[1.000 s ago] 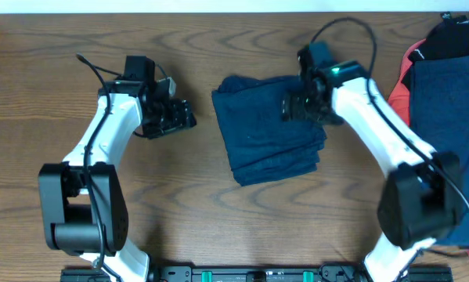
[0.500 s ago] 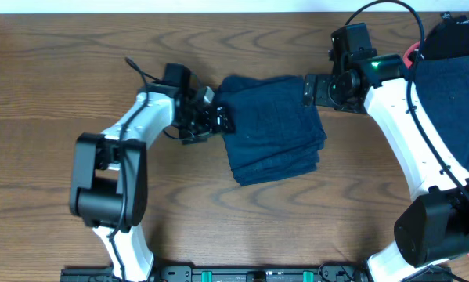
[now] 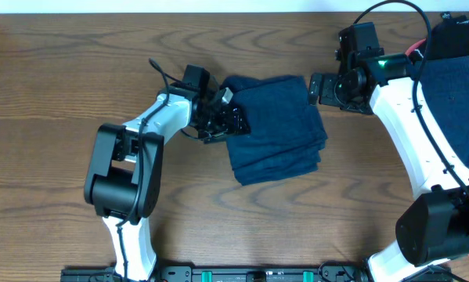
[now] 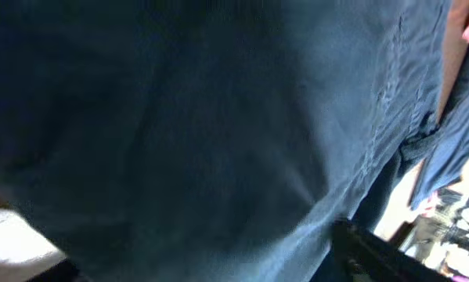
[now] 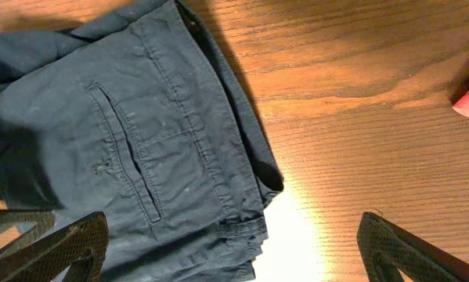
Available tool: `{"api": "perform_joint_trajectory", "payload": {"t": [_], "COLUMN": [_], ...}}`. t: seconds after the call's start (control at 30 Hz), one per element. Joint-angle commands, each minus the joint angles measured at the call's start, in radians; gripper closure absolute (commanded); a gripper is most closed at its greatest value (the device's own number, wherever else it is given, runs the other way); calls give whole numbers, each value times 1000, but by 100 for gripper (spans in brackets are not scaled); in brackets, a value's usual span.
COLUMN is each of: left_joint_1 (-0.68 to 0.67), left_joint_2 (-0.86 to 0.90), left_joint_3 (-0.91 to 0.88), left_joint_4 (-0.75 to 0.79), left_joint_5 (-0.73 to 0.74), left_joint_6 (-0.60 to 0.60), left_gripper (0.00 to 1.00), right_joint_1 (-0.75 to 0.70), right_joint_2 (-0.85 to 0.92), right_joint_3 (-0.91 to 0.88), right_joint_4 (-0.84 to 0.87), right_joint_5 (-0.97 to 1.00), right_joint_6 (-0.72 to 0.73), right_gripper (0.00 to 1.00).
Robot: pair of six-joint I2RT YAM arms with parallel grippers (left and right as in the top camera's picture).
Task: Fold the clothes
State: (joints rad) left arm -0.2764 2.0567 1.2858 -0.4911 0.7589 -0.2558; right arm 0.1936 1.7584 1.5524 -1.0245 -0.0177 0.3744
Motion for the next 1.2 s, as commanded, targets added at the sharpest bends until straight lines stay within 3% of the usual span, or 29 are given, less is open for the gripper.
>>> {"api": "perform_joint_trajectory", "payload": {"t": [0.0, 0.13, 0.33, 0.67, 0.9, 1.17], "left_joint_1": [-6, -6, -3, 89, 260, 464], "left_joint_2": [68, 70, 70, 70, 70, 70], "left_joint_3": [-22, -22, -21, -22, -21, -21], "left_joint_4": [42, 110, 245, 478, 525, 544], "left_joint_5": [-60, -64, -85, -375, -516, -536], "left_joint_6": [2, -18, -133, -375, -439, -496], "left_gripper": [36, 68, 94, 94, 94, 94], "right_joint_1": [-5, -6, -6, -6, -5, -5], "right_joint_2": [-27, -27, -27, -27, -27, -27], "right_joint_3": [10, 10, 10, 10, 10, 10], "right_joint_4": [-2, -14, -34, -76, -84, -83], "right_joint_5": [10, -2, -9, -8, -8, -8], "right_joint_6": [-12, -13, -13, -13, -13, -13], "right_gripper": [1, 1, 1, 1, 1, 1]}}
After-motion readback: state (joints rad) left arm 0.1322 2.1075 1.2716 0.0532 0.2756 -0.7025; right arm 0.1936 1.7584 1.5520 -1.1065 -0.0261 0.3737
